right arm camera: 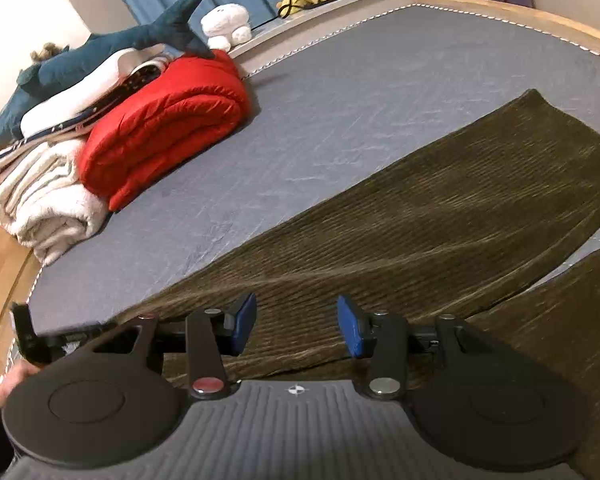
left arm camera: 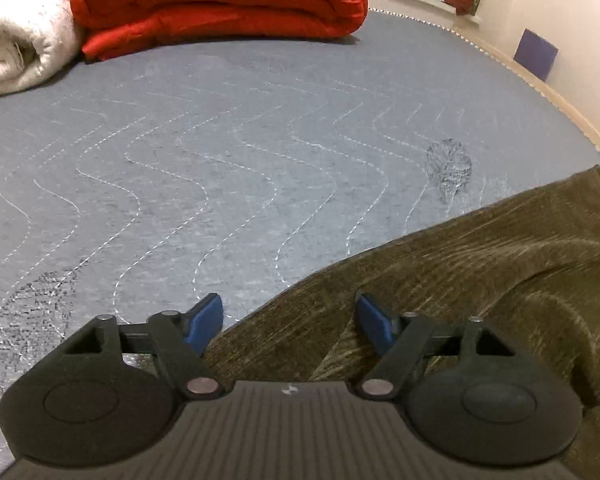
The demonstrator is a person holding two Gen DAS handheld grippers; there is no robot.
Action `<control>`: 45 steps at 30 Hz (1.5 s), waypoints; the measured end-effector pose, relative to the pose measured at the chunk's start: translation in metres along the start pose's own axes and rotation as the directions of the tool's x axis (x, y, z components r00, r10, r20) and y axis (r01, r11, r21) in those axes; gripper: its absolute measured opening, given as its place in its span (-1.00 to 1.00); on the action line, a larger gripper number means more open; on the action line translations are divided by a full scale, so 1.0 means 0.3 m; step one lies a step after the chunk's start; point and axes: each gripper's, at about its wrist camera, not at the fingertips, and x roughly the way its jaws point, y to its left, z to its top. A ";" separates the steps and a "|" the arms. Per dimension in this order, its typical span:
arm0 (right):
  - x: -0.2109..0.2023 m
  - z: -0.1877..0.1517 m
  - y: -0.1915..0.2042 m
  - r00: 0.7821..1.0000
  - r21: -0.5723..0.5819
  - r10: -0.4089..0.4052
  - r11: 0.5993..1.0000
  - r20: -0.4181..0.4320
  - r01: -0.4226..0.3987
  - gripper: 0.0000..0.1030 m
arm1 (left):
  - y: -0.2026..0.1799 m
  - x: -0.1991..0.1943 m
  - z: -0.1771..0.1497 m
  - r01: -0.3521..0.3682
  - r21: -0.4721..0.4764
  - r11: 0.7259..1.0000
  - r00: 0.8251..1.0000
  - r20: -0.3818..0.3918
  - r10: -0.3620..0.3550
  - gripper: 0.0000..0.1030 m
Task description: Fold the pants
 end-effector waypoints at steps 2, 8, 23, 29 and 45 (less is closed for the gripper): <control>-0.016 0.014 -0.016 1.000 0.014 -0.002 1.000 0.008 0.002 -0.08 | -0.024 -0.025 0.011 -0.015 0.025 1.000 1.000 -0.016 0.016 -0.58; -0.052 0.034 -0.092 0.999 0.073 -0.042 0.997 0.015 0.041 -0.08 | -0.209 -0.305 -0.039 -0.051 0.330 0.943 0.997 0.078 0.026 -0.82; -0.131 0.011 -0.280 0.971 0.264 -0.213 0.948 0.111 0.177 -0.08 | -0.442 -0.782 -0.809 0.144 0.613 0.777 0.989 -0.068 -0.130 -0.80; -0.144 0.024 -0.413 0.956 0.385 -0.268 0.900 0.120 0.204 -0.08 | -0.438 -0.824 -0.652 0.180 0.466 0.866 0.953 0.136 -0.271 -0.39; 0.007 0.067 -0.742 0.963 0.537 -0.236 0.833 0.130 0.132 -0.46 | -0.784 -0.435 -0.662 0.377 0.667 0.643 0.902 -0.107 -0.418 -0.39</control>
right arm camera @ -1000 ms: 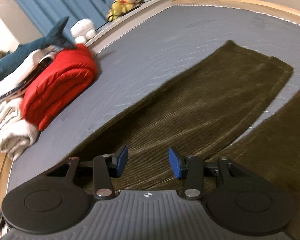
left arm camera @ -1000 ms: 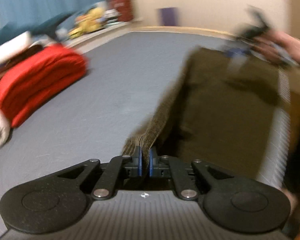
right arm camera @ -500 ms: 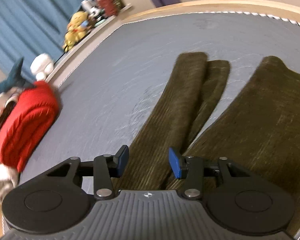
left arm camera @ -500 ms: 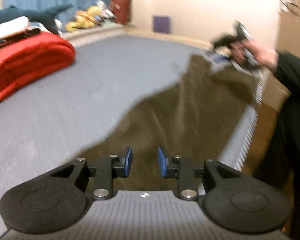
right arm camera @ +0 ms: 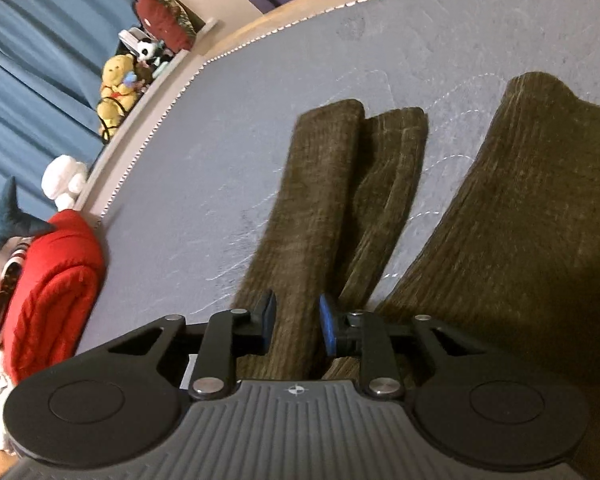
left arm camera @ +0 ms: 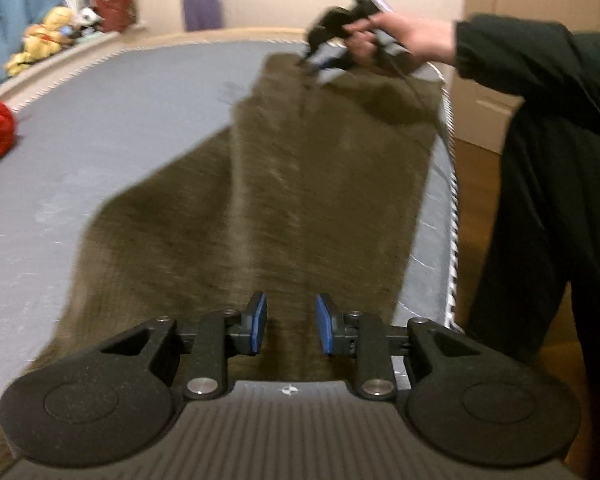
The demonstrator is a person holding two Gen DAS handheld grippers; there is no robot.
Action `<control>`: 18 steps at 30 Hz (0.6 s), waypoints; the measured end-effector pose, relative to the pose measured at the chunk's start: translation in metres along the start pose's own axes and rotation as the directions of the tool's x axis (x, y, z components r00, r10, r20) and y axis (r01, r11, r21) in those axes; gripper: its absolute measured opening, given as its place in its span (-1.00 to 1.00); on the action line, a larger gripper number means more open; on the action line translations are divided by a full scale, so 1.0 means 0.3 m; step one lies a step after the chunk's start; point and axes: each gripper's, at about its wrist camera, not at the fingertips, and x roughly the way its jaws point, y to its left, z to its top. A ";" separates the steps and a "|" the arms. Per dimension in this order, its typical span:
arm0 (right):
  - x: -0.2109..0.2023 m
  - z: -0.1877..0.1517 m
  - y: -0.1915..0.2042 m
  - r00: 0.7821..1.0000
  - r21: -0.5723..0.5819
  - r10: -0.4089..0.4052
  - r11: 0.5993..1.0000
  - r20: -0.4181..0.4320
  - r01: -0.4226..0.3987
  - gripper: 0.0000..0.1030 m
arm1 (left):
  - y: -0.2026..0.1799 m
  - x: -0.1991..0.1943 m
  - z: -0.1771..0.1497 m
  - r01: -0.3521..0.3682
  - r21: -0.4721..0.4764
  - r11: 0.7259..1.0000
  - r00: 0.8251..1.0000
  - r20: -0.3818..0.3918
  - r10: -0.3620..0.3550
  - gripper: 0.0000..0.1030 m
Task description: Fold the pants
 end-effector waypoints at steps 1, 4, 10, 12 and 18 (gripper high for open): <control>0.018 0.004 -0.004 1.000 0.002 0.001 1.000 -0.009 -0.001 -0.45 | -0.012 0.013 -0.006 0.011 0.007 1.000 1.000 -0.008 -0.011 -0.39; 0.074 0.012 -0.013 1.000 0.013 0.011 1.000 -0.028 -0.011 -0.45 | -0.052 0.051 -0.013 -0.007 0.036 0.999 0.999 -0.047 0.009 -0.27; 0.147 0.022 -0.027 0.999 -0.006 0.018 1.000 -0.039 -0.018 -0.45 | -0.048 0.099 -0.050 -0.035 0.048 0.998 0.993 -0.113 0.040 -0.24; 0.153 0.024 -0.029 0.999 -0.014 0.022 1.000 -0.031 -0.023 -0.46 | -0.041 0.103 -0.049 -0.047 0.041 0.998 0.992 -0.112 0.052 -0.46; 0.023 0.059 0.024 0.994 -0.071 0.075 0.995 0.082 -0.069 -0.84 | -0.037 0.070 -0.022 -0.064 0.054 0.997 0.994 -0.088 0.068 -0.89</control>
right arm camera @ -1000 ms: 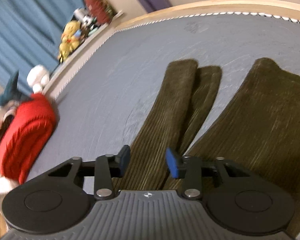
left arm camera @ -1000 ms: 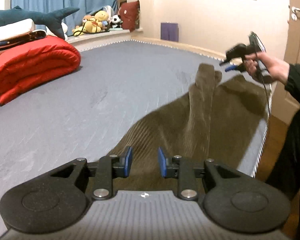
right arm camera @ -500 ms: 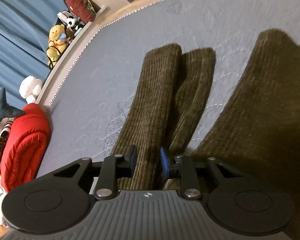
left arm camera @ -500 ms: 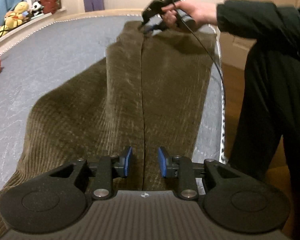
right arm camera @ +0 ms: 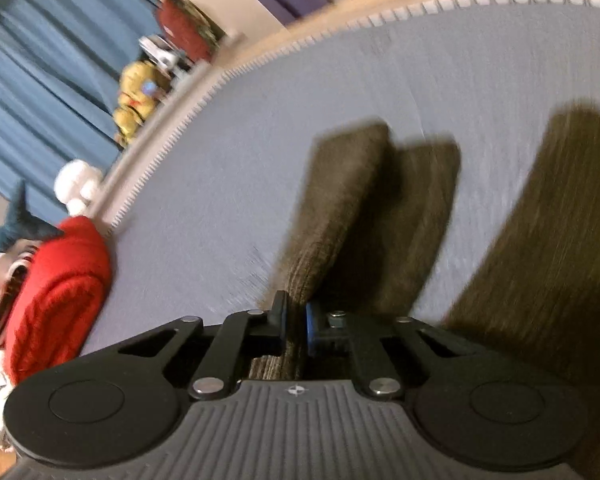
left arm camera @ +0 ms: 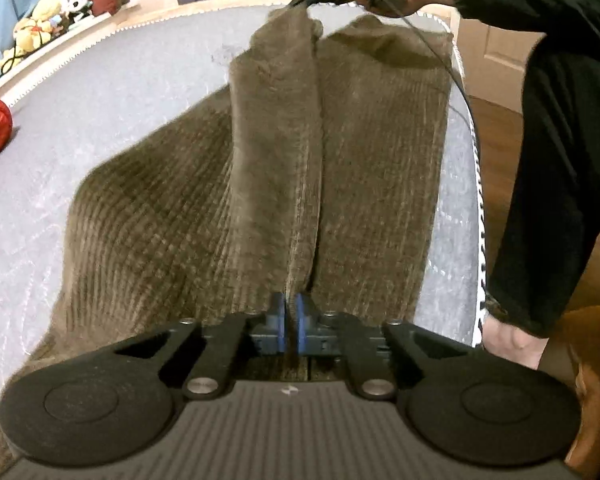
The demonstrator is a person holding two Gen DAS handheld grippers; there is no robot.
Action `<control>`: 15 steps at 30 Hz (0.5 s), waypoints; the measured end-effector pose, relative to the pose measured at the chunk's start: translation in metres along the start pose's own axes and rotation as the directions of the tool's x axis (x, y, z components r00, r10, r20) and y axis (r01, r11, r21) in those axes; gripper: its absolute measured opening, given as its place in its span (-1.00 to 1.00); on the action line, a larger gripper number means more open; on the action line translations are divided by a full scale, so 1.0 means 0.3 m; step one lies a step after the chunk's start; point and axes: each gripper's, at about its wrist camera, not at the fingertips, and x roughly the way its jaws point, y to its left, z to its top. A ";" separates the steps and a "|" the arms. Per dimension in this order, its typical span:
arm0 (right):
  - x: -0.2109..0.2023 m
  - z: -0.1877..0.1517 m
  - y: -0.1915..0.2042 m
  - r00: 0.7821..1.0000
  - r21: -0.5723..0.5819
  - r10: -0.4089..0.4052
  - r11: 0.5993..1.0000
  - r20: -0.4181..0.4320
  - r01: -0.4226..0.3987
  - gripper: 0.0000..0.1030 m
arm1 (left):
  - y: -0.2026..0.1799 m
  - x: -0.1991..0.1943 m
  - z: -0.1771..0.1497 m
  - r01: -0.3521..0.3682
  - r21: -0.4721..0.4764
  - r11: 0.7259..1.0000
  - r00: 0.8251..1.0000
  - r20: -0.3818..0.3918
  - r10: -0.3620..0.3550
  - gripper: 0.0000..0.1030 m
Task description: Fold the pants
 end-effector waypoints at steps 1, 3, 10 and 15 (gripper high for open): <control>-0.044 0.015 0.018 1.000 -0.013 0.008 1.000 0.029 -0.008 -0.84 | 0.006 -0.012 0.007 -0.002 -0.009 1.000 1.000 0.015 0.002 -0.89; -0.154 0.046 0.045 0.996 -0.021 0.023 1.000 0.082 -0.021 -0.84 | 0.017 -0.041 0.023 -0.005 -0.024 1.000 0.999 0.046 0.006 -0.90; -0.594 -0.013 -0.070 0.965 0.199 -0.226 0.960 0.133 0.197 -0.84 | -0.022 -0.100 0.036 0.063 0.050 0.997 0.997 0.039 -0.065 -0.91; -0.631 -0.106 -0.282 0.940 0.279 -0.342 0.901 -0.018 0.333 -0.82 | -0.065 -0.113 -0.003 0.144 0.111 0.983 0.989 -0.053 -0.139 -0.95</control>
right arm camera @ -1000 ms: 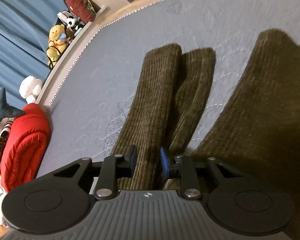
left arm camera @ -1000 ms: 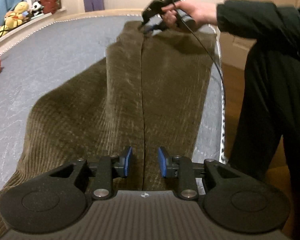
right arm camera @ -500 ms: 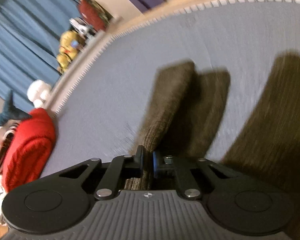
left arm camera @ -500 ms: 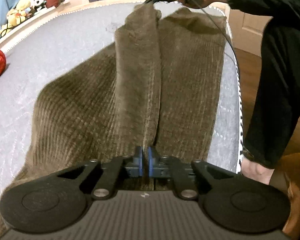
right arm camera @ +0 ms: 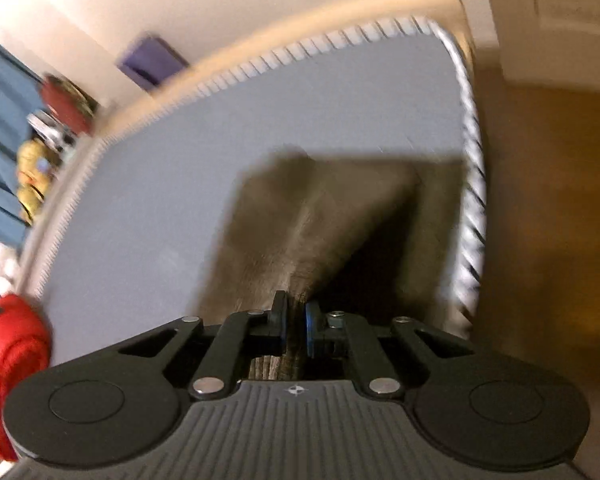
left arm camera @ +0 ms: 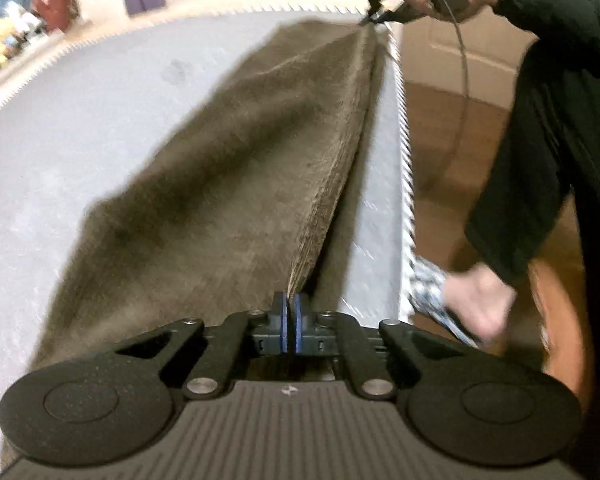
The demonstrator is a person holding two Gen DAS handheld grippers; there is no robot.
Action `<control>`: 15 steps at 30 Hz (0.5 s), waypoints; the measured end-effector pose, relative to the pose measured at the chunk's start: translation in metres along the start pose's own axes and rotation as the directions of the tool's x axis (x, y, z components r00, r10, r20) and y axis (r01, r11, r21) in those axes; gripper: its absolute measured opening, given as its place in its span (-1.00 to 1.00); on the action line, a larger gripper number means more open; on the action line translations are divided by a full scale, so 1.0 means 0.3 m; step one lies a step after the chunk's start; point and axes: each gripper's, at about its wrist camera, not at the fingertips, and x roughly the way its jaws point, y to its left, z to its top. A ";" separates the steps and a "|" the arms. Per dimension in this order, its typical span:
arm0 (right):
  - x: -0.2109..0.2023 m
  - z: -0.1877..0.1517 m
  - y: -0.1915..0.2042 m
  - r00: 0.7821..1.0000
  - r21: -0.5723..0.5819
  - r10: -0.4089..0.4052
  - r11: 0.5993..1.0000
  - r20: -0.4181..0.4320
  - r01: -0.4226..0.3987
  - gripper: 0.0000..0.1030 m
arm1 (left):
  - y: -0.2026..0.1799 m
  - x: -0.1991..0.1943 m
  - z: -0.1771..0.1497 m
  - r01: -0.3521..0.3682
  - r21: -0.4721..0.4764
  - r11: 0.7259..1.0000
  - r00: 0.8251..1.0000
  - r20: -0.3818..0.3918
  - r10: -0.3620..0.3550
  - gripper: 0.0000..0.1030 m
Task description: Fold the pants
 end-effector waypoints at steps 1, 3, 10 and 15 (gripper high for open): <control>0.033 0.002 -0.038 0.999 0.029 0.001 1.000 -0.044 0.001 -0.75 | -0.008 0.005 -0.008 0.011 0.013 1.000 1.000 -0.025 -0.011 -1.00; 0.083 0.019 -0.077 0.996 0.056 0.020 0.998 -0.082 -0.016 -0.73 | -0.025 0.009 -0.023 0.027 0.035 0.999 0.998 -0.065 -0.024 -1.00; 0.191 0.162 -0.143 0.999 0.097 0.042 0.994 0.023 -0.044 -0.22 | 0.033 -0.071 -0.028 0.012 -0.082 0.997 0.998 0.063 -0.007 -0.94; 0.261 0.217 -0.157 0.996 0.098 0.074 0.992 0.047 -0.078 -0.23 | 0.116 -0.120 -0.016 -0.044 -0.214 0.976 0.984 0.159 0.079 -0.82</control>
